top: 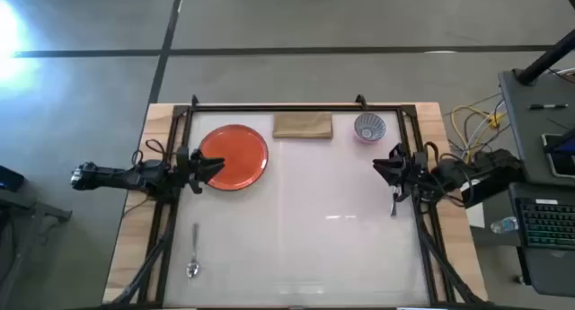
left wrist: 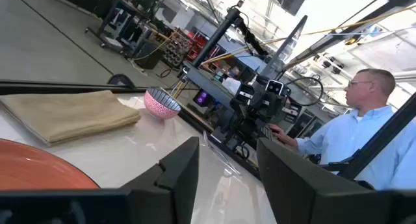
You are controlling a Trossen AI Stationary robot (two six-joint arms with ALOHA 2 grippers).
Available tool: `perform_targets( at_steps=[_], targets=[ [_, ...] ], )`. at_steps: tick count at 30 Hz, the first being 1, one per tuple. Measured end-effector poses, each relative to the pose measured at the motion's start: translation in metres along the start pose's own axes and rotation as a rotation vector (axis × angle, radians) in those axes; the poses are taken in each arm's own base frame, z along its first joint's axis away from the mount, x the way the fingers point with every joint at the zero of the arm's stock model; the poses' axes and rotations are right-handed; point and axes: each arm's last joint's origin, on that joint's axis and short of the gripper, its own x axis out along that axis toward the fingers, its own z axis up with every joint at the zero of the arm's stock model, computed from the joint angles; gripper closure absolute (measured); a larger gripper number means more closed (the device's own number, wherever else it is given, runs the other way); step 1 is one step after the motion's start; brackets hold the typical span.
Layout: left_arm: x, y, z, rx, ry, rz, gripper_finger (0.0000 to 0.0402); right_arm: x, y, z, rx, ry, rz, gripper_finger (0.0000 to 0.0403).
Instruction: Set table place
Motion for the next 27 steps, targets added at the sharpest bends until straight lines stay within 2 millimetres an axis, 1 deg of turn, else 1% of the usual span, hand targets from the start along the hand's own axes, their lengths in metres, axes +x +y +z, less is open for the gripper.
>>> perform_targets(
  at_steps=[8, 18, 27],
  targets=[
    [0.0, 0.0, 0.0, 0.0, 0.0, 0.0, 0.026, 0.0, 0.0, 0.0, 0.0, 0.0, 0.0, 0.0325],
    [0.0, 0.0, 0.0, 0.0, 0.0, 0.0, 0.026, 0.0, 0.0, 0.0001, 0.0, 0.0, 0.0, 0.0333],
    [0.0, 0.0, 0.0, 0.0, 0.0, 0.0, 0.026, 0.0, 0.0, 0.0001, 0.0, 0.0, 0.0, 0.0328]
  ],
)
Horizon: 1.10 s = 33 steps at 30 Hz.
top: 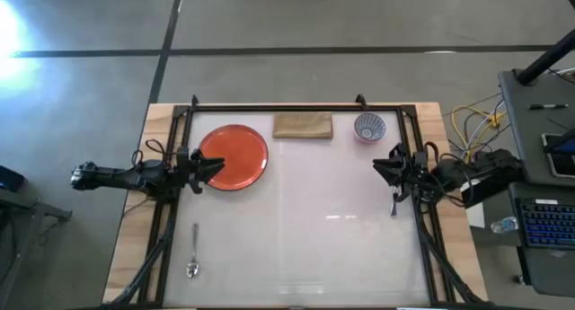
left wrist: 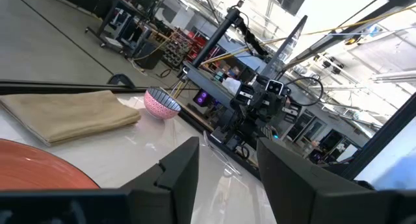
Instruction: Set table place
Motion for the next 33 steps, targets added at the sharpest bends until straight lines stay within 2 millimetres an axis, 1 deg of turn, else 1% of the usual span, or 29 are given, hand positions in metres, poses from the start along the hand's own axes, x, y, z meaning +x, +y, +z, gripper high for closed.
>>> perform_targets(
  at_steps=[10, 12, 13, 14, 17, 18, 20, 21, 23, 25, 29, 31, 33],
  targets=[
    [0.0, 0.0, 0.0, 0.0, 0.0, 0.0, 0.026, 0.0, 0.0, 0.0, 0.0, -0.002, -0.001, 0.0333],
    [0.0, 0.0, 0.0, 0.0, 0.001, 0.0, 0.026, 0.0, -0.002, 0.002, -0.022, -0.021, -0.055, 0.0332],
    [0.0, 0.0, 0.0, 0.0, 0.0, 0.0, 0.026, 0.001, -0.002, 0.002, -0.014, -0.028, -0.09, 0.0331],
    [0.0, 0.0, 0.0, 0.0, 0.0, 0.0, 0.026, 0.001, -0.003, 0.002, 0.032, -0.036, -0.105, 0.0331],
    [0.0, 0.0, 0.0, 0.0, 0.001, -0.001, 0.026, 0.001, -0.002, 0.009, 0.169, -0.098, -0.088, 0.0331],
    [0.0, 0.0, 0.0, 0.0, 0.0, -0.001, 0.026, 0.002, -0.002, 0.009, 0.167, -0.098, -0.1, 0.0331],
    [0.0, 0.0, 0.0, 0.0, 0.0, -0.001, 0.026, 0.008, -0.004, 0.006, 0.132, -0.037, -0.156, 0.0331],
    [0.0, 0.0, 0.0, 0.0, 0.0, 0.0, 0.026, 0.013, -0.005, 0.008, 0.137, -0.007, -0.195, 0.0331],
    [0.0, 0.0, 0.0, 0.0, 0.0, -0.001, 0.026, 0.026, -0.005, 0.02, 0.189, 0.026, -0.252, 0.0332],
    [0.0, 0.0, 0.0, 0.0, 0.0, -0.001, 0.026, 0.044, -0.004, 0.034, 0.192, 0.104, -0.228, 0.0332],
    [0.0, 0.0, 0.0, 0.0, 0.0, -0.001, 0.026, 0.087, -0.001, 0.062, 0.16, 0.34, -0.142, 0.0333],
    [0.0, 0.0, 0.0, 0.009, -0.002, 0.001, 0.026, 0.105, -0.003, 0.071, 0.158, 0.455, -0.166, 0.0332],
    [0.0, 0.0, 0.003, 0.05, -0.052, 0.042, 0.026, 0.123, -0.003, 0.08, 0.155, 0.517, -0.217, 0.0332]
  ],
)
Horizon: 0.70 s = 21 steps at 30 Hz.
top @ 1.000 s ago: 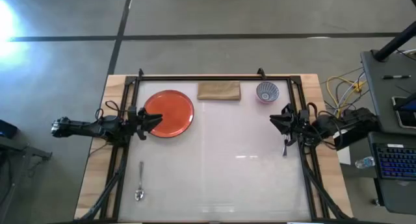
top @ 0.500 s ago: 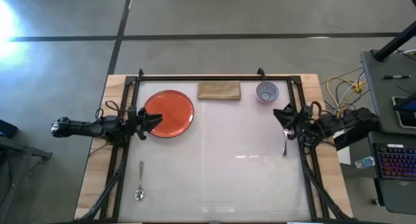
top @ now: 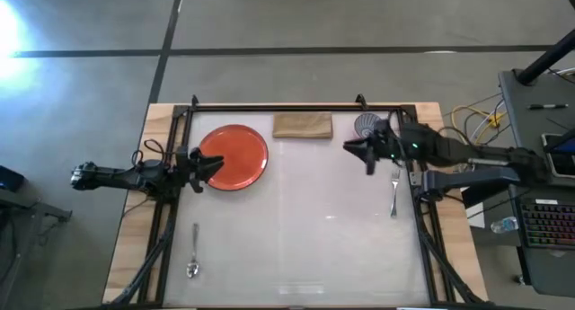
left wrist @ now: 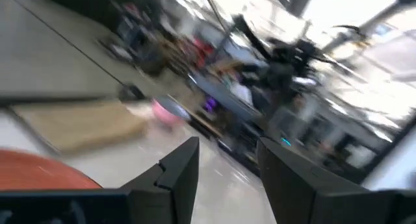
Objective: Set table place
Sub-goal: Move the orange plate from the top left of the table to the middle of the table
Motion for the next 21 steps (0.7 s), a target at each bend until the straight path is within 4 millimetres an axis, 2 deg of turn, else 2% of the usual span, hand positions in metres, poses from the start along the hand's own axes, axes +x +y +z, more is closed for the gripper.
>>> perform_targets(
  at_steps=[5, 10, 13, 15, 19, 21],
  targets=[
    [-0.001, -0.004, 0.015, -0.072, -0.184, 0.029, 0.026, 0.025, 0.009, 0.034, 0.033, 0.029, -0.174, 0.0335],
    [-0.012, -0.015, 0.046, -0.336, -0.465, -0.13, 0.026, 0.05, 0.029, 0.07, 0.049, -0.007, -0.159, 0.0331],
    [-0.025, -0.017, 0.066, -0.362, -0.68, -0.154, 0.026, 0.067, 0.041, 0.09, 0.091, -0.027, -0.147, 0.033],
    [-0.034, -0.017, 0.075, -0.361, -0.794, -0.181, 0.026, 0.08, 0.046, 0.099, 0.098, -0.017, -0.153, 0.0332],
    [-0.052, -0.014, 0.089, -0.487, -0.979, -0.247, 0.026, 0.106, 0.048, 0.106, 0.154, 0.075, -0.217, 0.0334],
    [-0.06, -0.01, 0.096, -0.543, -1.059, -0.166, 0.026, 0.118, 0.047, 0.106, 0.196, 0.133, -0.261, 0.0331]
  ],
)
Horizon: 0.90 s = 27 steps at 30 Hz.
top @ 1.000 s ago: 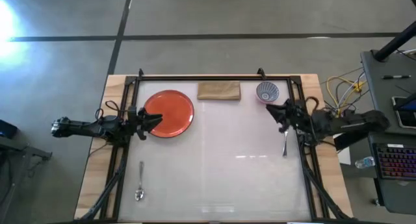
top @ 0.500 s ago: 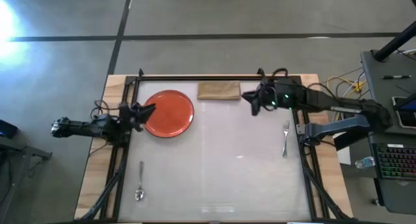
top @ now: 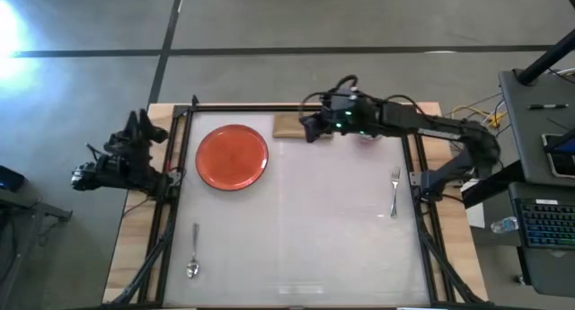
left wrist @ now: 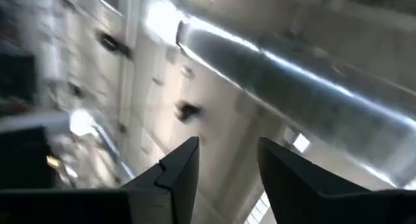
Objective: Set table place
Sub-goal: Move the orange plate from the top left of the table to the middle of the table
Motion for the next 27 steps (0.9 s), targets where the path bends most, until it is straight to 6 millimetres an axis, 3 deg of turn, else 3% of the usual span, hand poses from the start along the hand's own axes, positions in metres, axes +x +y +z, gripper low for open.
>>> perform_targets(
  at_steps=[3, 7, 10, 16, 23, 27],
  targets=[
    [0.003, -0.001, -0.001, 0.134, 0.008, 0.072, 0.026, 0.013, 0.003, 0.002, 0.026, 0.055, -0.045, 0.0325],
    [0.006, 0.004, -0.028, 0.369, 0.247, 0.155, 0.026, 0.022, 0.009, 0.008, 0.035, 0.086, -0.018, 0.0325],
    [0.012, 0.002, -0.04, 0.59, 0.439, 0.273, 0.026, 0.02, 0.006, 0.018, 0.037, 0.084, -0.035, 0.033],
    [0.019, -0.004, -0.044, 0.904, 0.827, 0.502, 0.026, 0.004, -0.009, 0.034, -0.009, 0.091, -0.099, 0.0337],
    [0.038, -0.011, -0.081, 1.239, 1.022, 0.48, 0.026, -0.004, -0.02, 0.043, -0.046, 0.067, -0.12, 0.0337],
    [0.049, 0.003, -0.076, 1.361, 1.064, 0.743, 0.0265, -0.003, -0.023, 0.042, -0.058, 0.08, -0.131, 0.0338]
  ],
)
